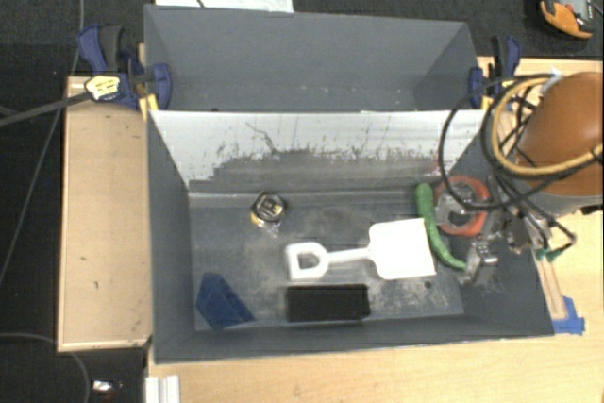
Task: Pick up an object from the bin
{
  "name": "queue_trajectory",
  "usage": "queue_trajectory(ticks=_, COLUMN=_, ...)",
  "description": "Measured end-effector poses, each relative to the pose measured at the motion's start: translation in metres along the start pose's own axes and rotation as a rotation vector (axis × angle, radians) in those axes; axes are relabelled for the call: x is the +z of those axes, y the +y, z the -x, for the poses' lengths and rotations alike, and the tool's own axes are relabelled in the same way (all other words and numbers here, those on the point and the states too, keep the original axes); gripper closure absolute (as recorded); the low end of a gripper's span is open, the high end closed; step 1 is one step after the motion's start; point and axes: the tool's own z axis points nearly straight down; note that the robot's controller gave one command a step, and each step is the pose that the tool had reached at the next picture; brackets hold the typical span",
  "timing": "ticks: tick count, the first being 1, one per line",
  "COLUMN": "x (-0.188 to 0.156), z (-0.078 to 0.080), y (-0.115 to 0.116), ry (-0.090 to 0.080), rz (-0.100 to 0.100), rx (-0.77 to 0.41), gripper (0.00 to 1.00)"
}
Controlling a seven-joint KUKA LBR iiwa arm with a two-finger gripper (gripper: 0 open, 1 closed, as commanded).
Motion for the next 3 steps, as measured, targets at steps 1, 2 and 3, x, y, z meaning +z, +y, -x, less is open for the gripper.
queue_trajectory(ticks=1, x=0.084, z=0.008, y=0.013, ry=0.006, rz=0.004, rx=0.166, gripper=0.0)
queue_trajectory(ticks=2, x=0.165, z=0.01, y=0.014, ry=0.02, rz=0.007, rx=0.181, gripper=1.0)
queue_trajectory(ticks=3, x=0.165, z=0.013, y=0.013, ry=0.005, rz=0.005, rx=0.174, gripper=1.0)
